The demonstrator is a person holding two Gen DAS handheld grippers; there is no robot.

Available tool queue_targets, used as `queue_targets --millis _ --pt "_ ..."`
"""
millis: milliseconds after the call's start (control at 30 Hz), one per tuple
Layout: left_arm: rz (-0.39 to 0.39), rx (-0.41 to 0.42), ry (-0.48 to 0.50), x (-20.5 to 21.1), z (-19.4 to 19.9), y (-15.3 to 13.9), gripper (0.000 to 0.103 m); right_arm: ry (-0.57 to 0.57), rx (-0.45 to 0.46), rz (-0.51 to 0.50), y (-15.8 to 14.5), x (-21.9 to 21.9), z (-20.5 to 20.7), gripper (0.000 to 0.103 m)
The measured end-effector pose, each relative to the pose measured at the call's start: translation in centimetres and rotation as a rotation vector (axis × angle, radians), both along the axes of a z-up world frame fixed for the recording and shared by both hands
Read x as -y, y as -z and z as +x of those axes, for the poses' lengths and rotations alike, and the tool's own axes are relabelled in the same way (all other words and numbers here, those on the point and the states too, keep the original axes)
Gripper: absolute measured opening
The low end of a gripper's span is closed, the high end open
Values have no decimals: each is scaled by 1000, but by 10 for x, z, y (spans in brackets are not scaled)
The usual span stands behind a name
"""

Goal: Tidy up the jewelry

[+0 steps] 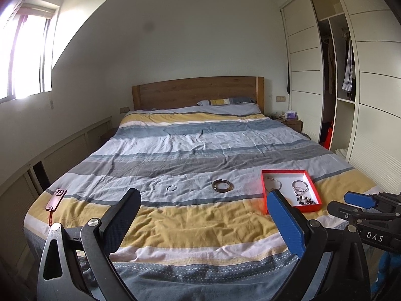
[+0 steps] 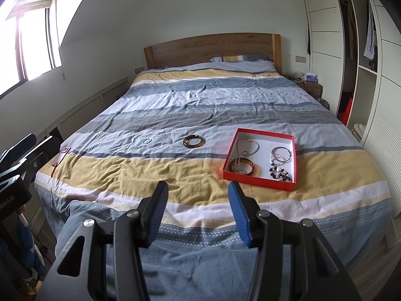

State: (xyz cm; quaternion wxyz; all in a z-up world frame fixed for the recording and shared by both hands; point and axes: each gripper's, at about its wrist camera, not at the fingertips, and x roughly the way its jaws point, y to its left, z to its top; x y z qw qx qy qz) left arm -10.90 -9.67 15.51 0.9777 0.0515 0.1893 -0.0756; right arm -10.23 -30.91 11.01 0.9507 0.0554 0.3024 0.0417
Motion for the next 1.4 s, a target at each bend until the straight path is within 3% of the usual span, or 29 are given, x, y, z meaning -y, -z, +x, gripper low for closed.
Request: queue_targets --millis 433,833,1400 --pt "-9 -33 -14 -6 5 10 100 27 -21 -4 6 2 3 48" --pt "-15 -6 -58 -13 9 13 100 18 -17 -5 9 -2 7 48" --pt "-7 -156 -54 -17 70 46 100 -47 -65 33 31 -7 53 48"
